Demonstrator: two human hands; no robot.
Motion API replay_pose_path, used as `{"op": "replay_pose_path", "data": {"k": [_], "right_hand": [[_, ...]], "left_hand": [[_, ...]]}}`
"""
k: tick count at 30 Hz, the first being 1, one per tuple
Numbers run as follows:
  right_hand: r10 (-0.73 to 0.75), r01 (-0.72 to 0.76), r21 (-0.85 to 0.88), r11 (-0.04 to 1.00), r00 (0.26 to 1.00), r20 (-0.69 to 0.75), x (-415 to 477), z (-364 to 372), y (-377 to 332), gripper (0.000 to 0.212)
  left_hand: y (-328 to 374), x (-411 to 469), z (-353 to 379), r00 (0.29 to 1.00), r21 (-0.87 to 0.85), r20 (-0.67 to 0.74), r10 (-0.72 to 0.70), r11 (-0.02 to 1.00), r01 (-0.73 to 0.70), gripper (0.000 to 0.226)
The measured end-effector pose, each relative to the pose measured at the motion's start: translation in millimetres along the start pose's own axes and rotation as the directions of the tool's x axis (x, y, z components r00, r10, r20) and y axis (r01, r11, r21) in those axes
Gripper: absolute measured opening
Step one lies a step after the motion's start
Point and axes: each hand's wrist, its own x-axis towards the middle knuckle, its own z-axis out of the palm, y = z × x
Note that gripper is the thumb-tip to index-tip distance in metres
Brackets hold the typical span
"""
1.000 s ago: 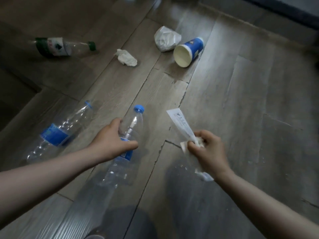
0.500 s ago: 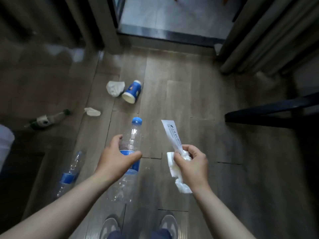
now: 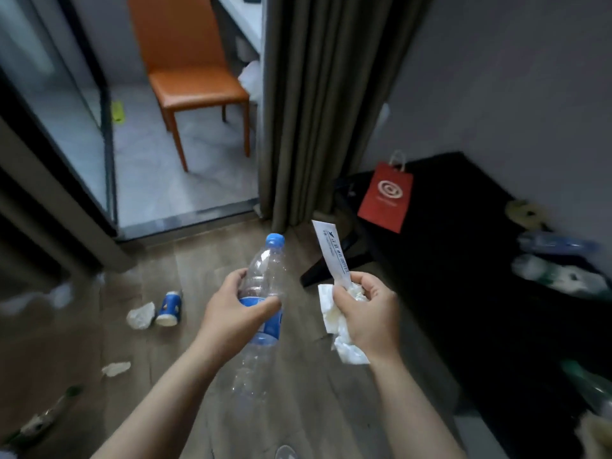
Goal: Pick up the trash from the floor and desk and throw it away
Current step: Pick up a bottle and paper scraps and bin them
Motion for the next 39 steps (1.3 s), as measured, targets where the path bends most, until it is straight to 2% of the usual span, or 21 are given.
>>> {"op": "replay_pose_path", "data": {"k": [4,9,12,18,22,27,30,35,39], "right_hand": [[-0.048,0.067,0.078,0.995,0.974,-0.223,-60.4,-59.9,-46.4,0.015],[0.012,0.082,0.178,0.981,0.881,-0.474,-157.2,-120.0,-70.6,0.016],[0.034,0.095,0.171,0.981,0.779,-0.627,-215.6,-167.4,-76.4,0.016],[0.068,0.153,0.166,0.974,0.502,-0.862,-349.3,-261.6,-70.2,0.019],[0.095,0.169,0.155,0.973,0.318,-0.943,-436.7,-316.4,-54.1,0.028],[0.107,0.138,0.118,0.983,0.082,-0.991,-557.9,-391.7,-22.9,0.021],[0.103,0.083,0.098,0.992,-0.061,-0.993,-640.5,-435.0,-2.9,0.023],[0.095,0.022,0.093,0.995,-0.242,-0.966,-757.9,-486.2,23.8,0.024],[0.115,-0.011,0.127,0.992,-0.362,-0.925,-826.9,-511.0,41.6,0.016]], "left_hand": [[60.7,-53.8,-1.4,0.962,-0.106,0.223,0.159,0.985,-0.139,0.055],[108.1,-124.7,5.9,0.832,-0.191,0.456,0.316,0.948,-0.255,0.049],[132.7,-174.0,30.2,0.718,-0.207,0.582,0.381,0.924,-0.323,0.048],[163.7,-304.4,100.2,0.407,-0.267,0.788,0.461,0.852,-0.449,0.053],[171.0,-401.8,146.1,0.189,-0.334,0.857,0.48,0.796,-0.504,0.041],[159.2,-548.5,209.6,-0.021,-0.407,0.89,0.455,0.774,-0.485,0.055],[136.3,-642.1,242.3,-0.143,-0.457,0.885,0.443,0.77,-0.446,0.046],[102.1,-778.5,276.4,-0.342,-0.474,0.869,0.359,0.803,-0.361,0.046],[82.3,-863.0,298.4,-0.482,-0.463,0.835,0.265,0.813,-0.354,0.044]]}}
